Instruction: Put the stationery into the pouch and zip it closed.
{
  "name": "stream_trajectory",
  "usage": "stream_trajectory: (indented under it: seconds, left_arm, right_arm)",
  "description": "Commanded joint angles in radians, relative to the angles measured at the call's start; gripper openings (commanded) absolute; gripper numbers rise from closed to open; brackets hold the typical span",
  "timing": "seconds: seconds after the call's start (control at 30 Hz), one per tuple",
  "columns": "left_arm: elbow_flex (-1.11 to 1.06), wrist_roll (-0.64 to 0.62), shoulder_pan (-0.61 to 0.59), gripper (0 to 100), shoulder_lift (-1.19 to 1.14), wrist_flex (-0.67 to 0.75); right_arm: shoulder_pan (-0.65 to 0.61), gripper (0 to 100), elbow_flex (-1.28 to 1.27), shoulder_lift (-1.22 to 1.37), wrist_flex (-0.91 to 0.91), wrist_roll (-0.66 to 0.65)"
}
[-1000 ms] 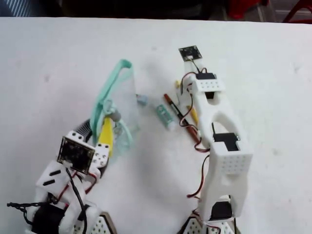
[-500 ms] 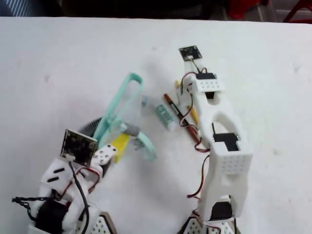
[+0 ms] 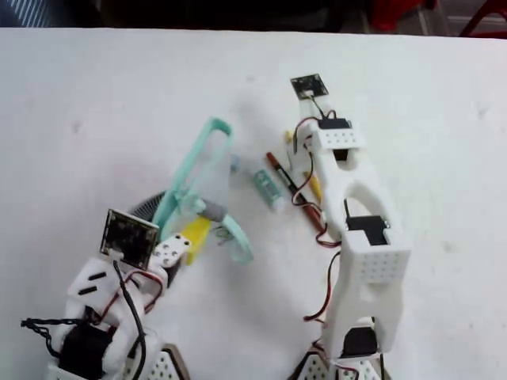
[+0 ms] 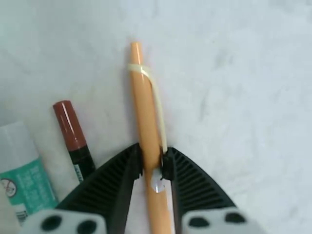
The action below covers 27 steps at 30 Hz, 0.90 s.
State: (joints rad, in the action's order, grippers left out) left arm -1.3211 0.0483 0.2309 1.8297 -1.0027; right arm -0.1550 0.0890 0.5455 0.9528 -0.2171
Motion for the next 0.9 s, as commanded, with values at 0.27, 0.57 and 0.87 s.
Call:
stream_trajectory:
  seconds: [0.27, 0.57, 0.87]
  left_arm:
    - [0.000, -0.009, -0.004, 25, -0.001, -0.003]
    - [-0.002, -0.009, -0.004, 25, -0.001, -0.005]
    - [-0.009, -0.009, -0.004, 25, -0.001, -0.003]
  right_arm:
    - [-0.010, 1.7, 0.015, -0.015, -0.010, -0.008]
    - [0.012, 1.7, 0.157, -0.016, 0.058, -0.008]
    - [0.005, 1.7, 0.512, -0.016, 0.371, -0.002]
